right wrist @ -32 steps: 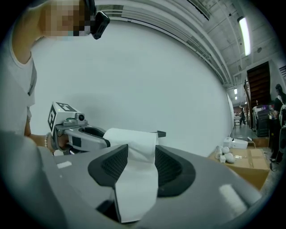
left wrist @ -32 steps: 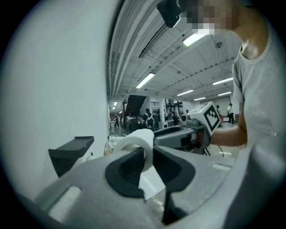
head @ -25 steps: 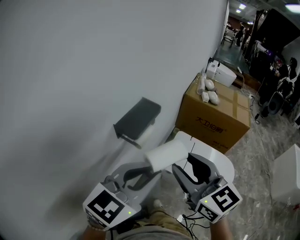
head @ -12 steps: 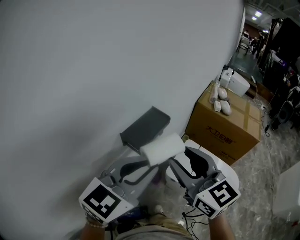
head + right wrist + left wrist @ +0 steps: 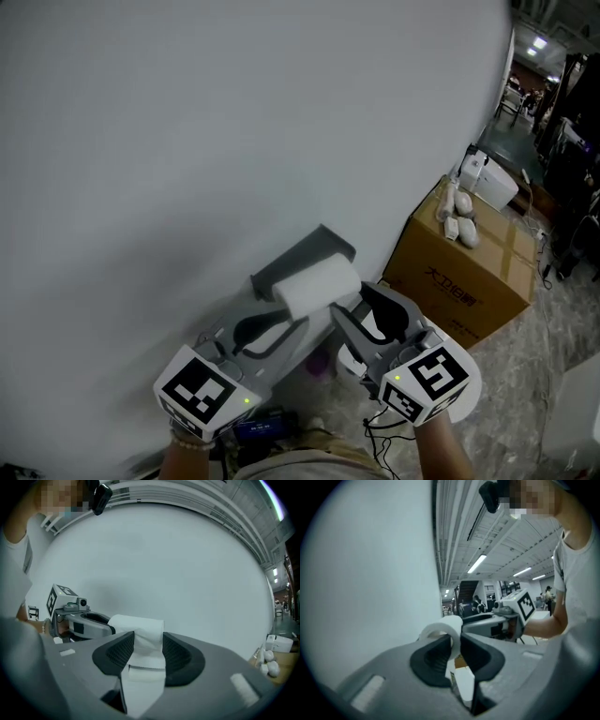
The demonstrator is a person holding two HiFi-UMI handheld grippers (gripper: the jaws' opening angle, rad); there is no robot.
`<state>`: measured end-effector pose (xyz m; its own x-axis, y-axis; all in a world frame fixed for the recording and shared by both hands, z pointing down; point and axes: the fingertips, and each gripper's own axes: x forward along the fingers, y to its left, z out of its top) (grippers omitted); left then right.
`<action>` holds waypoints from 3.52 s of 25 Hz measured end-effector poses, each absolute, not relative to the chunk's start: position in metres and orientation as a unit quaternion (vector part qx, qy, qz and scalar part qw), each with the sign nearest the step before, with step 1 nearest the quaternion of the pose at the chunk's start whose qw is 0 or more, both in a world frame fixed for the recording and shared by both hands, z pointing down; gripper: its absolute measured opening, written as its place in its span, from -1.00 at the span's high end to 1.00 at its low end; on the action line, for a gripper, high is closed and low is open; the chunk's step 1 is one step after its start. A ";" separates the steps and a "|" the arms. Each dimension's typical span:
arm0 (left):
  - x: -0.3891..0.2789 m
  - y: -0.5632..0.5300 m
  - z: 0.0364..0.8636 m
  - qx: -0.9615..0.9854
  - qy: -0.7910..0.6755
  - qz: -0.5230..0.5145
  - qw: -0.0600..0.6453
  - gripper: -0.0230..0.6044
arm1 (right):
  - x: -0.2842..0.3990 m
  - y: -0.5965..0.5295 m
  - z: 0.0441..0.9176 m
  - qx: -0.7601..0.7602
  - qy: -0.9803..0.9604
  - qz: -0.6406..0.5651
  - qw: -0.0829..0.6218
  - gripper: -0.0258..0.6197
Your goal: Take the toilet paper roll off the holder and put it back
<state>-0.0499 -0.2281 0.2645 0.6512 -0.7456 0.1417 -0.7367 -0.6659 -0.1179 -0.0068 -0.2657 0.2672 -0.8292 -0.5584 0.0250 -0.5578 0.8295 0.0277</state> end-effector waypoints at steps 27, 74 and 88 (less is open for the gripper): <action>-0.062 -0.243 0.277 -0.874 0.476 -0.101 0.000 0.62 | -0.021 -0.271 0.278 0.248 -0.968 -0.020 0.034 0.38; -0.110 -0.083 0.363 -0.862 0.478 -0.146 -0.083 0.95 | 0.009 -0.097 0.349 0.422 -0.903 0.044 0.069 0.77; -0.110 -0.063 0.370 -0.871 0.462 -0.144 -0.086 0.95 | 0.008 -0.075 0.357 0.436 -0.896 0.045 0.076 0.80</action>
